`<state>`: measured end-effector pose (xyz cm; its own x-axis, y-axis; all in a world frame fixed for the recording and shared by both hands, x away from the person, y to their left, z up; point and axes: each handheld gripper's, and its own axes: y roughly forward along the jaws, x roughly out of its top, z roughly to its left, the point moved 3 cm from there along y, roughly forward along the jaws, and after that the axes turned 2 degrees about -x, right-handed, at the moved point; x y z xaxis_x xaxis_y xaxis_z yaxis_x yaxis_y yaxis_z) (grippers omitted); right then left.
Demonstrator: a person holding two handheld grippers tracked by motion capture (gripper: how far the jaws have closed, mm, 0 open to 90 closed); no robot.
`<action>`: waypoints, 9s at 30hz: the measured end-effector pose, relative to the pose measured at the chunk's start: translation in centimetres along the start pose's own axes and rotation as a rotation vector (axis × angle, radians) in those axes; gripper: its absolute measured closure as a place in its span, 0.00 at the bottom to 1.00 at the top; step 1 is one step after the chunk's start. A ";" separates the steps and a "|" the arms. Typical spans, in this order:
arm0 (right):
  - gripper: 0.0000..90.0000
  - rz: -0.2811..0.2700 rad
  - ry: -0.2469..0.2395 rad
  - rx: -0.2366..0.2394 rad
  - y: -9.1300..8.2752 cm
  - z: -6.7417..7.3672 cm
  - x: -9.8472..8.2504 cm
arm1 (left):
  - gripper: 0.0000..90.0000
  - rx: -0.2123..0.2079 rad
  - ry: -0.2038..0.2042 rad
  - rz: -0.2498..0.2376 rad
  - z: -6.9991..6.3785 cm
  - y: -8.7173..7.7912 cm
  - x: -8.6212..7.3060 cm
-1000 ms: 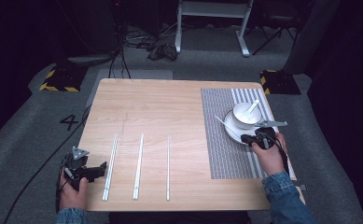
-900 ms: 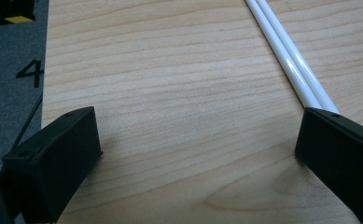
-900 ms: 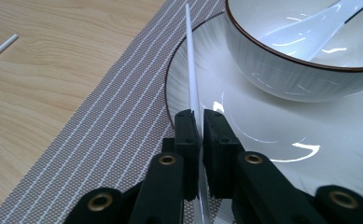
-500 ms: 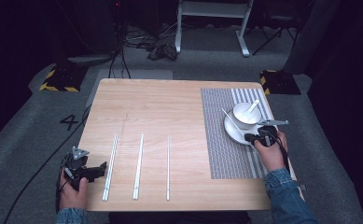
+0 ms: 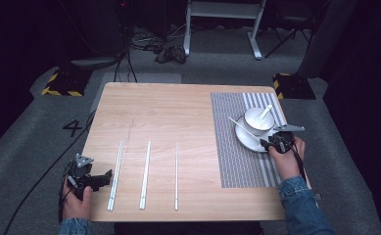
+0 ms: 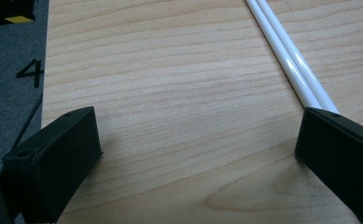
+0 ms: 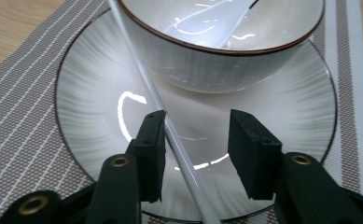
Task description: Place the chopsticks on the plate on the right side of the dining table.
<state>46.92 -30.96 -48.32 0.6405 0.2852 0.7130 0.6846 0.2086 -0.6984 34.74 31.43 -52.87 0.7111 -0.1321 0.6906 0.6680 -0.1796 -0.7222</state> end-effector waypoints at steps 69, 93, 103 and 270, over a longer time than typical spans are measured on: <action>0.52 -0.047 -0.080 0.034 -2.9 4.7 5.4 | 0.00 0.001 -0.001 0.000 0.0 -0.1 -0.1; 0.44 -0.014 -0.226 0.283 -1.0 16.4 6.5 | 0.00 -0.001 -0.001 0.000 0.0 0.0 0.0; 0.39 0.016 -0.273 0.374 -0.3 21.3 5.4 | 0.00 -0.001 0.000 -0.001 0.0 0.0 0.0; 0.95 -0.043 -0.163 0.260 -5.9 7.4 4.2 | 0.00 -0.001 -0.004 0.000 0.0 0.1 0.1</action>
<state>42.97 -24.14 -41.67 0.5341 0.4124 0.7380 0.5845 0.4505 -0.6748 34.89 31.40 -52.88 0.7118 -0.1285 0.6906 0.6679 -0.1806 -0.7220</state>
